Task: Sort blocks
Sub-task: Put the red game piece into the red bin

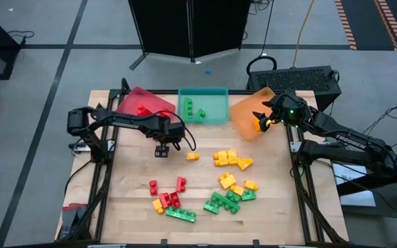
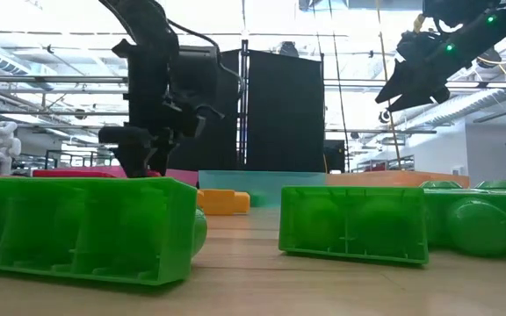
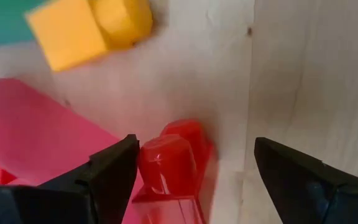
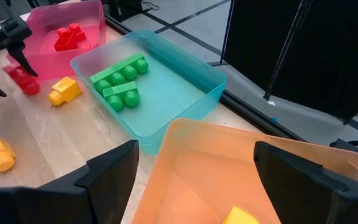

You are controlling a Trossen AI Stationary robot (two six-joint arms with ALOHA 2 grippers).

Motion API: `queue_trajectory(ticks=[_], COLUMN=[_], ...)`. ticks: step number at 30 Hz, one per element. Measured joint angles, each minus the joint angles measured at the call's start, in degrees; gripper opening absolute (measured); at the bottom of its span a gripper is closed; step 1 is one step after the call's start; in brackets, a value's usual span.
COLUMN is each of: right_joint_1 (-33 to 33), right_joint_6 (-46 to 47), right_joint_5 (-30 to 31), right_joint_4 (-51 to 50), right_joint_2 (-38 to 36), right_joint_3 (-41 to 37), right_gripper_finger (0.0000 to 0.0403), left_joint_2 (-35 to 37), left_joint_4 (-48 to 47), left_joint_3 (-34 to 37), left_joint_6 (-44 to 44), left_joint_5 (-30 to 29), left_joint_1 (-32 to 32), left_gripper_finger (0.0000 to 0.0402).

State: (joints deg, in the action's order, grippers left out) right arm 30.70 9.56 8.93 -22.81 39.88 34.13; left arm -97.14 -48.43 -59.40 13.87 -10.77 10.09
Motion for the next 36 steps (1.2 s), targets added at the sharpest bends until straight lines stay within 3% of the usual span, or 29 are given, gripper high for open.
queue_trajectory(ticks=[8, 18, 26, 32, 36], right_joint_1=[-0.01, -0.01, 0.02, 0.02, 0.00], right_joint_6=[-0.02, -0.48, 0.15, 0.26, 0.52], right_joint_5=[0.00, 0.09, 0.10, 0.09, 0.09], right_joint_4=[-0.33, -0.30, -0.28, -0.26, -0.26], right_joint_2=[0.00, 0.00, 0.00, 0.00, 0.00], right_joint_3=[0.00, 0.00, 0.00, 0.00, 0.00], right_gripper_finger=[0.0315, 0.0315, 0.0315, 0.0315, 0.0315], left_joint_2=[-1.16, -1.14, -1.12, -1.12, -0.95], left_joint_4=[-1.11, -1.62, -1.73, -2.19, -2.01], left_joint_3=[0.00, 0.02, -2.24, -9.70, -15.76], left_joint_6=[-2.76, -7.95, -14.18, -16.51, -18.99], left_joint_5=[0.00, 3.67, 6.26, 7.06, 0.58], left_joint_1=[0.12, 0.07, -0.13, -0.10, 0.32], left_gripper_finger=[0.0280, 0.0130, 0.0129, 0.0129, 0.0129])
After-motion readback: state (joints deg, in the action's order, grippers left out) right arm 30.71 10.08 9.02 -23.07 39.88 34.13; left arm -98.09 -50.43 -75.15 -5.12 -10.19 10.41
